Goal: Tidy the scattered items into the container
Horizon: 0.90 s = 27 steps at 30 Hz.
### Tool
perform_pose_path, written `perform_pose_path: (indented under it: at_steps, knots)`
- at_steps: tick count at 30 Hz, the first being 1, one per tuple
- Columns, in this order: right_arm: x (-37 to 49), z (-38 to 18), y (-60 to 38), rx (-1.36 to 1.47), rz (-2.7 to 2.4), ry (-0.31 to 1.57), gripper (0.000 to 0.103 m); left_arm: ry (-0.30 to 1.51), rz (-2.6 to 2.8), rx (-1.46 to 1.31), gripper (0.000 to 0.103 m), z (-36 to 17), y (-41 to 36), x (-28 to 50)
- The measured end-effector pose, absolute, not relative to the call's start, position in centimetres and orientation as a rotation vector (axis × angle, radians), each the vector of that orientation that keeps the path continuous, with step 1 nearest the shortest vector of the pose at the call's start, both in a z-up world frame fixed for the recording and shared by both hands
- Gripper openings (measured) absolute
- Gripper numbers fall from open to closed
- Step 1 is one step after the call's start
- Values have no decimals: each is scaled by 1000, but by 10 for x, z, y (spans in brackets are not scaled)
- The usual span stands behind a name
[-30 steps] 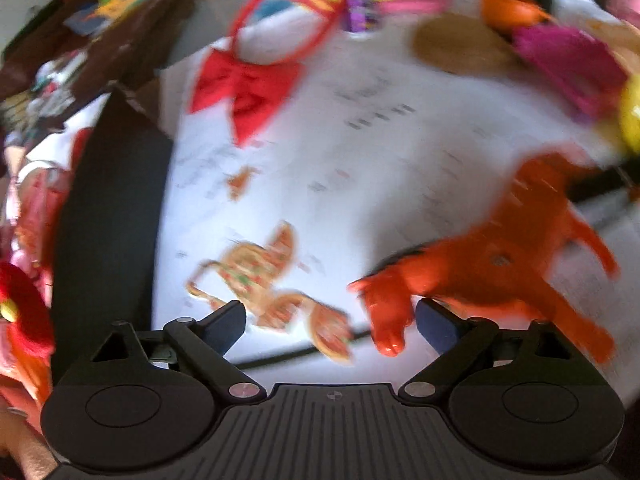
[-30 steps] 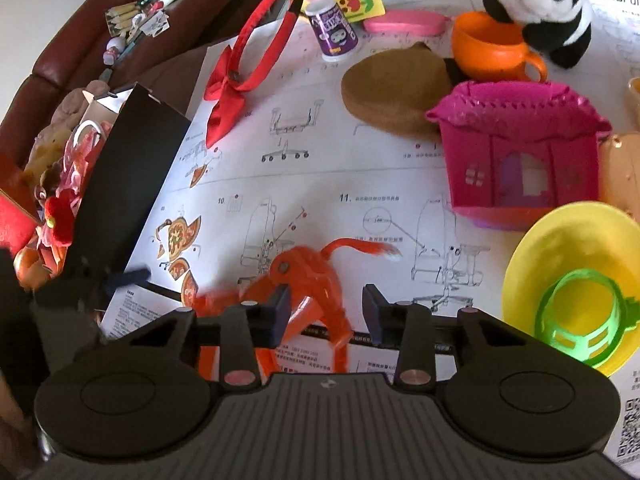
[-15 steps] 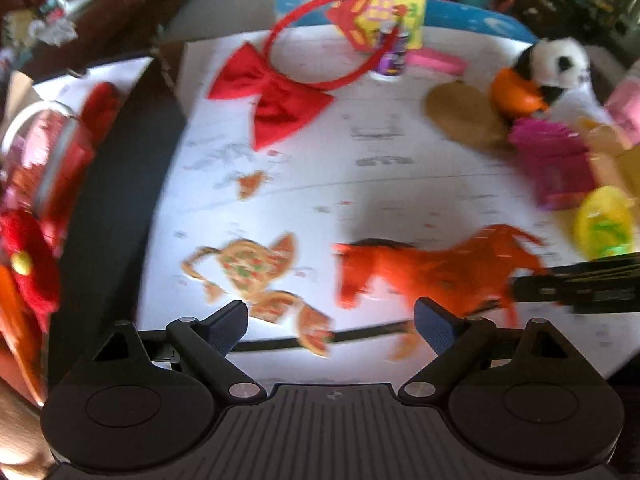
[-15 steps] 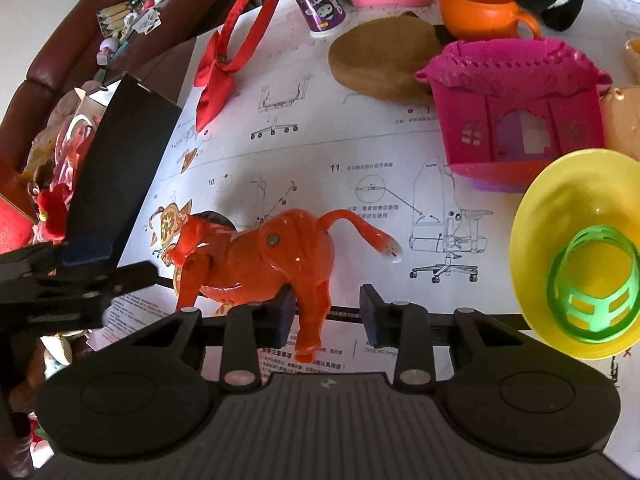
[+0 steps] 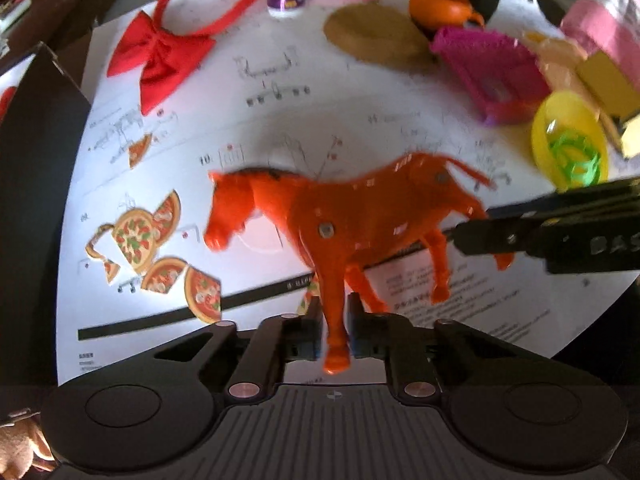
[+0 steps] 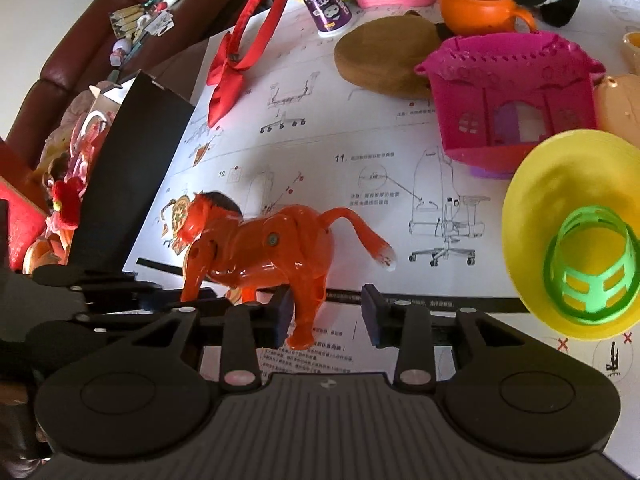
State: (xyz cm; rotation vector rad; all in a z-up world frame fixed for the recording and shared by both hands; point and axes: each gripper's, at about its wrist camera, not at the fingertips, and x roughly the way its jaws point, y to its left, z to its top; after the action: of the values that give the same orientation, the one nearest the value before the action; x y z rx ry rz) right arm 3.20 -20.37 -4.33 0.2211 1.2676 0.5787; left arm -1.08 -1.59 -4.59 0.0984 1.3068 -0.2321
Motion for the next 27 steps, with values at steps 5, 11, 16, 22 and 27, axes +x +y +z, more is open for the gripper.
perform_pose_path:
  at_steps: [5, 11, 16, 22, 27]
  knots:
    - [28, -43, -193, 168, 587, 1274, 43, 1304, -248, 96, 6, -49, -15, -13]
    - [29, -47, -175, 163, 603, 1266, 15, 1310, -239, 85, 32, -47, -10, -9]
    - [26, -50, -172, 146, 606, 1234, 14, 1251, -221, 123, 49, -30, -11, -1]
    - [23, -48, -169, 105, 598, 1218, 14, 1275, -255, 176, 6, -42, -21, 4]
    - [27, -49, -176, 133, 570, 1240, 18, 1236, -285, 107, 6, -44, -10, -6]
